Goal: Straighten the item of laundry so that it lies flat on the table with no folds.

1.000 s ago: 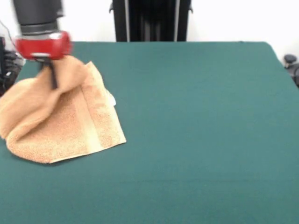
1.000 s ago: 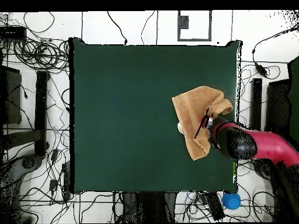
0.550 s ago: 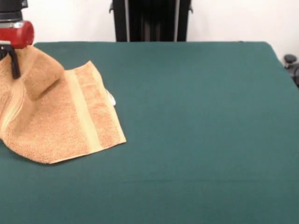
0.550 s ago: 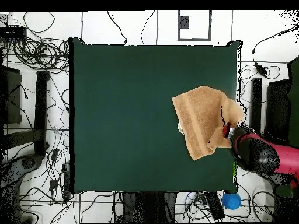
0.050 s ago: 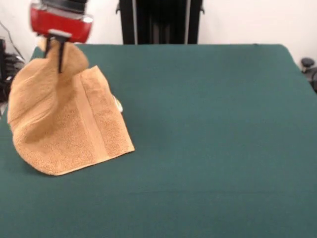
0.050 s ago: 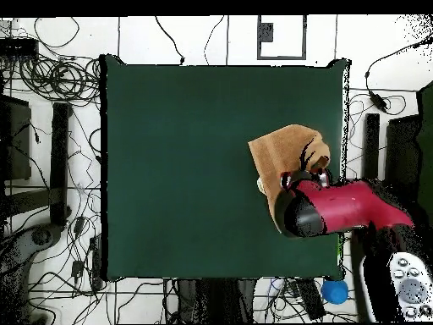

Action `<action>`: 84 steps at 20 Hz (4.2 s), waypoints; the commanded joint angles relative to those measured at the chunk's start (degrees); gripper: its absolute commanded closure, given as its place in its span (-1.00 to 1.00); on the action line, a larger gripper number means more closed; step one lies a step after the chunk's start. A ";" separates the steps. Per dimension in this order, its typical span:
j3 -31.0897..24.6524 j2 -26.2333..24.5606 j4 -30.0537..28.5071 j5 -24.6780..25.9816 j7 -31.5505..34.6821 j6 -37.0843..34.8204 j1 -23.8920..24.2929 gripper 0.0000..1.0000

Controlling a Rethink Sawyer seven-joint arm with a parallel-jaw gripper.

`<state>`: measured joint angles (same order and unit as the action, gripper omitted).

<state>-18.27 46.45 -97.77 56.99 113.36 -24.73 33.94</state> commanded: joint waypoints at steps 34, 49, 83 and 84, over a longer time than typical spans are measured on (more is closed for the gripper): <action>36.15 4.77 3.25 -12.98 38.14 -26.44 -43.83 1.00; 40.79 2.05 3.72 -16.40 38.65 -24.58 -47.49 1.00; -30.80 -3.58 -16.12 -20.15 -12.94 -4.59 36.83 1.00; -30.55 -3.30 -15.78 -19.85 -12.72 -4.74 36.54 1.00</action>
<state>-36.26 44.62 -109.94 36.11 118.52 -23.29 74.62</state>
